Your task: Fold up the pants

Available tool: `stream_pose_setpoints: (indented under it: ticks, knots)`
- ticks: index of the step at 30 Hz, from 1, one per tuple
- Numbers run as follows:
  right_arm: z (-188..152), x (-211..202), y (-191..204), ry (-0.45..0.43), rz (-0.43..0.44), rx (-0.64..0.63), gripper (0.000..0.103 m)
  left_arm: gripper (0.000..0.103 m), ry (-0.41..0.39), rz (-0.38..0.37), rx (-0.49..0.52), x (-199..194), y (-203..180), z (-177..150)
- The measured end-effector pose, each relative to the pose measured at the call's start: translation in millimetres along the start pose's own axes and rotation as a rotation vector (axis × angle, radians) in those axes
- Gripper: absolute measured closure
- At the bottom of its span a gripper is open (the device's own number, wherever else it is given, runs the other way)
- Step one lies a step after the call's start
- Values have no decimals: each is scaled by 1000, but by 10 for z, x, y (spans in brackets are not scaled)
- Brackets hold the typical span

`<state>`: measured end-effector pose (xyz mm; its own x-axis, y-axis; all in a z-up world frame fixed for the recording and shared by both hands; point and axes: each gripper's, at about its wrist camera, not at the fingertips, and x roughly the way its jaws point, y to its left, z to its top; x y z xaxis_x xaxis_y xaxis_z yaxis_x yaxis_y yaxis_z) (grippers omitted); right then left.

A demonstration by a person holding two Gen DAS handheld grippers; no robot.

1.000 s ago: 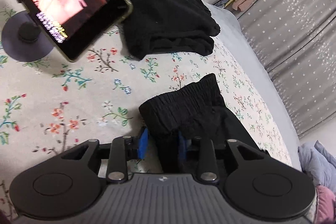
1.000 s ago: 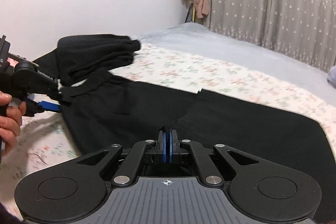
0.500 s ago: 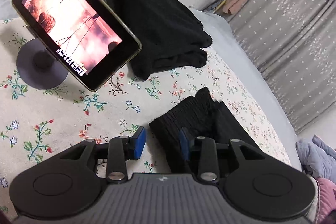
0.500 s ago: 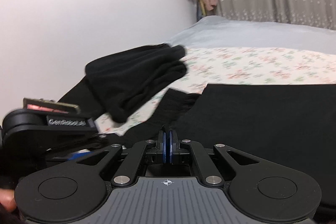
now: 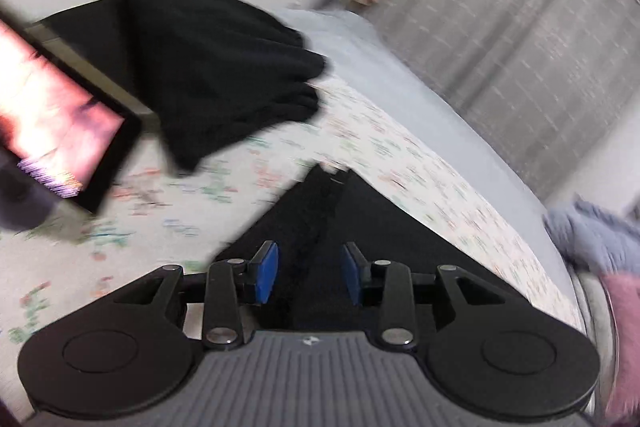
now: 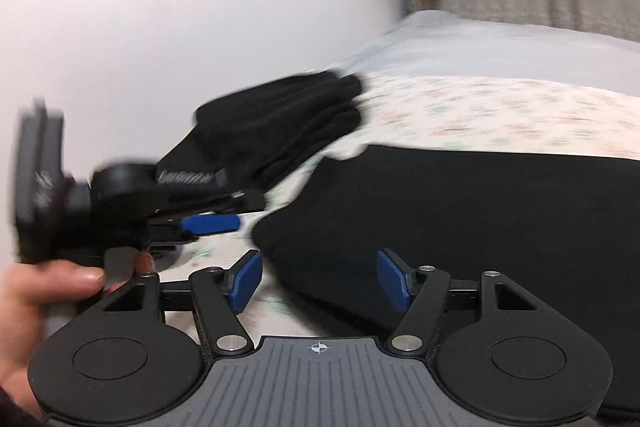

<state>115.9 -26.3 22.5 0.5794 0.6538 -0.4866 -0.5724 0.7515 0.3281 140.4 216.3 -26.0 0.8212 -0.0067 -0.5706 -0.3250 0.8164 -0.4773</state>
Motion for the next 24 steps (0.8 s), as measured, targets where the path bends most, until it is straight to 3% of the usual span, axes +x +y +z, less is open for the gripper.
stream_pose_setpoints:
  ticks: [2, 4, 6, 8, 12, 14, 17, 18, 21, 24]
  knots:
    - [15, -383, -427, -6, -35, 77, 31, 47, 33, -36, 82, 102, -198, -75]
    - [-49, -615, -832, -12, -146, 104, 29, 47, 58, -36, 153, 259, -386, -200]
    - [-213, -686, -1263, 33, -252, 157, 29, 47, 94, -15, 187, 433, -485, -322]
    - [-453, -665, -1661, 110, -300, 255, 29, 48, 140, 34, 215, 631, -543, -444]
    - [-765, -900, -1815, 161, -387, 211, 30, 53, 165, 129, 298, 742, -561, -593]
    - [-787, -1124, -1899, 164, -469, 263, 27, 52, 153, 156, 332, 724, -585, -606]
    - [-865, -1396, -2127, 135, -571, 374, 26, 52, 146, 166, 306, 695, -596, -577]
    - [-910, -1497, -2203, 99, -540, 426, 24, 52, 137, 159, 307, 666, -613, -578]
    - [-1047, -1645, -2400, -36, -330, 688, 18, 51, 97, 86, 357, 580, -799, -652]
    - [-1146, -1583, -2414, -136, -308, 823, 16, 50, 75, -6, 409, 599, -1084, -797]
